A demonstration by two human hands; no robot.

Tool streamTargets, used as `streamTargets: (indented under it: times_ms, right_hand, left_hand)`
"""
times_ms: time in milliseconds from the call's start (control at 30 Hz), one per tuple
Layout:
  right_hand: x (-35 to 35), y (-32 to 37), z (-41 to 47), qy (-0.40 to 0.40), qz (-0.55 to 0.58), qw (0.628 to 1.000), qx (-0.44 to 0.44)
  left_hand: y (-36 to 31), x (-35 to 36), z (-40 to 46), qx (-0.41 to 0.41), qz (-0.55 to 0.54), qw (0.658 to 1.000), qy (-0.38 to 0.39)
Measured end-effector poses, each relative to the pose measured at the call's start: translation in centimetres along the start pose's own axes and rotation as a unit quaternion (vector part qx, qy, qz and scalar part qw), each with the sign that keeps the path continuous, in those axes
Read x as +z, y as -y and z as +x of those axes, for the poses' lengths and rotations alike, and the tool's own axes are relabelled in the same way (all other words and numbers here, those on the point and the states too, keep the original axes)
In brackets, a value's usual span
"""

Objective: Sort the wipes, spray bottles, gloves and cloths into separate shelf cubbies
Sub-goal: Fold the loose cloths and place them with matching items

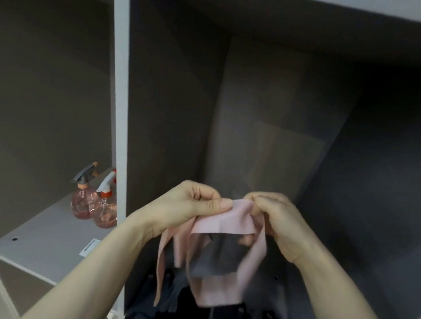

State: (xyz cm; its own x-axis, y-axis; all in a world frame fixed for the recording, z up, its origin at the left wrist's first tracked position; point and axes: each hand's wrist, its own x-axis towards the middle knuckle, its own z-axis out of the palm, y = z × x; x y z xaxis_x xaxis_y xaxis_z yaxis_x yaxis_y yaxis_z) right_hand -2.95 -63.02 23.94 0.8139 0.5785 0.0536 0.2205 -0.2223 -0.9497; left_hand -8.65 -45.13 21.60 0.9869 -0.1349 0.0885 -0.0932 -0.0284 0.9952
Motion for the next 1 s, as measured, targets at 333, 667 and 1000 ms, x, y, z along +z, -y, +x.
streamTargets:
  times_ms: [333,667,1000]
  right_hand:
    - [0.0,-1.5,0.8,0.042,0.092,0.994,0.038]
    - [1.3,-0.3,0.1,-0.018,0.050,0.994,-0.099]
    - [2.1,0.6,1.5,-0.191,0.103,0.976,-0.027]
  left_hand:
    - [-0.2,-0.4,-0.3,0.059,-0.161,0.984,0.040]
    - [-0.8,0.8,0.8,0.056,-0.146,0.982,-0.107]
    - [-1.0,-0.2,0.0,-0.068,-0.056,0.972,-0.216]
